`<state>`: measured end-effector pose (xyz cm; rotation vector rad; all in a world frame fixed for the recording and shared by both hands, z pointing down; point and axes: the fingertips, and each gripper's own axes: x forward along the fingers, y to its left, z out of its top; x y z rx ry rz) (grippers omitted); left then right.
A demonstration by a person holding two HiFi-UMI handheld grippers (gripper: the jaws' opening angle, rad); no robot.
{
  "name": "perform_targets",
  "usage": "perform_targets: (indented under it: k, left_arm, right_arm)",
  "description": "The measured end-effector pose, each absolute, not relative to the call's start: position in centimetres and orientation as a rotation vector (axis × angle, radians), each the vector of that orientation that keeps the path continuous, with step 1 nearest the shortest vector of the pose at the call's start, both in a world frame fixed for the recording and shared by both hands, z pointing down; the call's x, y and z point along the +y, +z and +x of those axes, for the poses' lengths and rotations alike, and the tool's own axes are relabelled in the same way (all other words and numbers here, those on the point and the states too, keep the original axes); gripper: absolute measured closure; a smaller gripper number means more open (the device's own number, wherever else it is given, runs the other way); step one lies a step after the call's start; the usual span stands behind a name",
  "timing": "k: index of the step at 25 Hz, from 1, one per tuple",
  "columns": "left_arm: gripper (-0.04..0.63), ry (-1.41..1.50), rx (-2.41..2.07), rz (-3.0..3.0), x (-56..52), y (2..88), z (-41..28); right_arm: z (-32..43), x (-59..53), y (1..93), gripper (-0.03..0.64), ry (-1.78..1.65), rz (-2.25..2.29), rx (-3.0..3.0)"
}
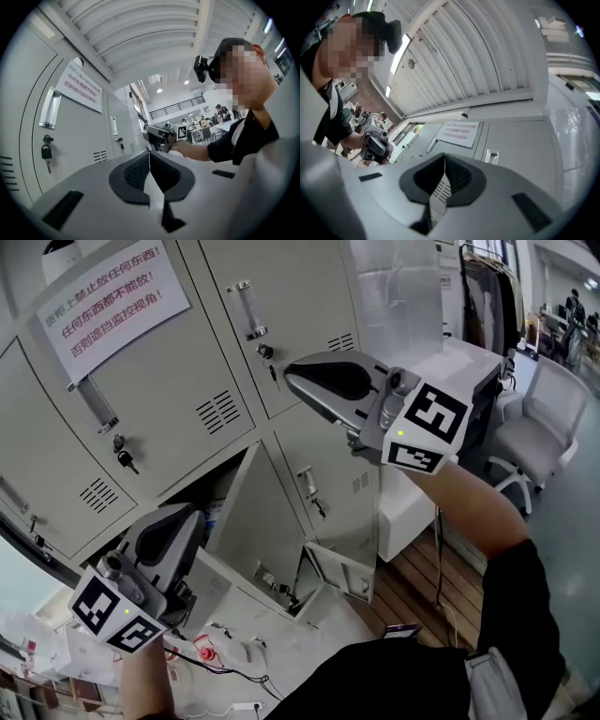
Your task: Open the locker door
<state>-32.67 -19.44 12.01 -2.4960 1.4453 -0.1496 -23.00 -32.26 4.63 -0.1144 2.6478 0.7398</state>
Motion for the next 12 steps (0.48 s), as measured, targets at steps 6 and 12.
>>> perform_targets:
  k: [6,12]
  left_arm:
    - [0.578,-0.186,1.486,-2.487,-21.8,9.8,-33.5]
    - [0.577,-0.16,1.476,-2.446,-22.4,8.2,-33.3]
  right_arm:
    - [-24.9,-36.0,-0.1,0.572,0.535,-0.112,2.692]
    - [-27.9,-39.7,-1.7,0.507,0.671,-0.242,2.77]
